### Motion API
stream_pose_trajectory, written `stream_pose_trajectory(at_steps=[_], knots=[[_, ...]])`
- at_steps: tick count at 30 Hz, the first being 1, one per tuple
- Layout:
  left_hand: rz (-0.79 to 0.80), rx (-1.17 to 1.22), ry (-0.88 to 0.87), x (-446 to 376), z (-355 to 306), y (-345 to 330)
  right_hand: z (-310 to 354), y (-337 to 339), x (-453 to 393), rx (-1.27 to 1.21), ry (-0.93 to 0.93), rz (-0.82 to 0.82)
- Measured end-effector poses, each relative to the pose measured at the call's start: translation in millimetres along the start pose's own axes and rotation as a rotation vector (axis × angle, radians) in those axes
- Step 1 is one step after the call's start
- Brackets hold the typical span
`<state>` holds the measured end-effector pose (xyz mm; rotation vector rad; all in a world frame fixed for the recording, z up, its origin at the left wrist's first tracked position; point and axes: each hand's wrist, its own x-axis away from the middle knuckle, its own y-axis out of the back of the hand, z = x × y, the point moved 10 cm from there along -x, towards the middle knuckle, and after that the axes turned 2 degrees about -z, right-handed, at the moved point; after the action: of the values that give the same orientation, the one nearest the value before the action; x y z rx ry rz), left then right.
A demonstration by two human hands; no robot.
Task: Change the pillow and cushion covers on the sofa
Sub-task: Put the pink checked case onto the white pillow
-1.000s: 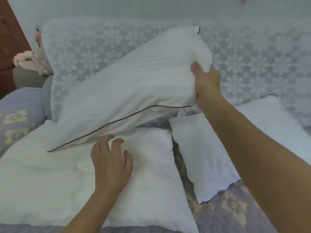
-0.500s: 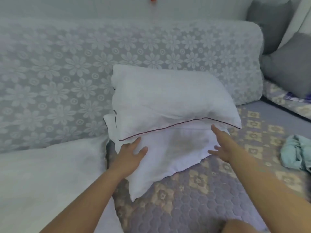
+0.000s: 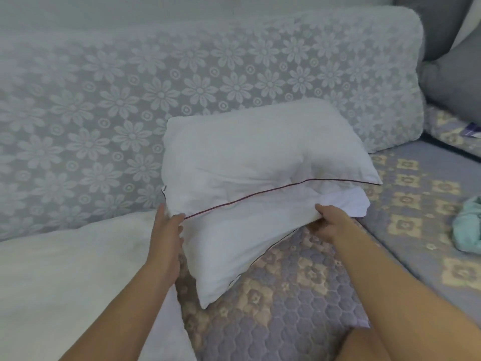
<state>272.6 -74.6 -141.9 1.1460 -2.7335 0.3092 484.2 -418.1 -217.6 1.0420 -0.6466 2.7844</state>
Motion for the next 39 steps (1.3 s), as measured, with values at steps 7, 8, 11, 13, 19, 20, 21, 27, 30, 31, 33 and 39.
stream_pose_trajectory(at_steps=[7,8,11,13,19,20,21,27,30,31,33,39], knots=[[0.179,-0.139,-0.046,23.9,-14.6,-20.2,27.2,53.5,60.4,0.228,0.297,-0.268],[0.194,-0.169,-0.054,28.5,-12.5,-20.3,14.6,60.3,66.4,0.231,0.253,-0.251],[0.247,-0.242,-0.104,48.6,-11.5,-12.9,4.5,69.9,94.7,0.395,0.294,-0.303],[0.221,-0.33,-0.155,58.0,-16.7,7.7,27.7,51.2,135.8,0.565,0.57,-0.414],[-0.037,-0.767,-0.233,73.2,-35.9,143.2,-27.2,-154.7,245.3,0.858,1.057,0.092],[-0.083,-0.81,-0.232,76.5,-39.4,172.5,-55.8,-189.1,253.5,0.953,1.035,0.216],[-0.125,-0.854,-0.237,79.3,-42.6,201.0,-86.7,-220.0,263.5,1.043,1.008,0.341],[-0.333,-1.35,-0.317,76.1,-43.3,346.1,-275.0,-326.4,285.5,1.586,0.93,0.823],[-0.459,-1.509,-0.08,65.4,-25.4,433.2,-338.4,-347.5,279.9,1.752,0.903,0.854],[-0.459,-1.484,0.031,62.2,-12.1,459.3,-357.2,-350.2,272.3,1.828,0.884,0.845],[-0.377,-1.459,0.171,55.9,11.0,483.4,-396.1,-346.6,254.9,2.126,0.78,0.862],[-0.233,-1.506,0.154,37.5,14.4,474.2,-391.2,-435.7,315.3,2.252,1.131,0.7]])
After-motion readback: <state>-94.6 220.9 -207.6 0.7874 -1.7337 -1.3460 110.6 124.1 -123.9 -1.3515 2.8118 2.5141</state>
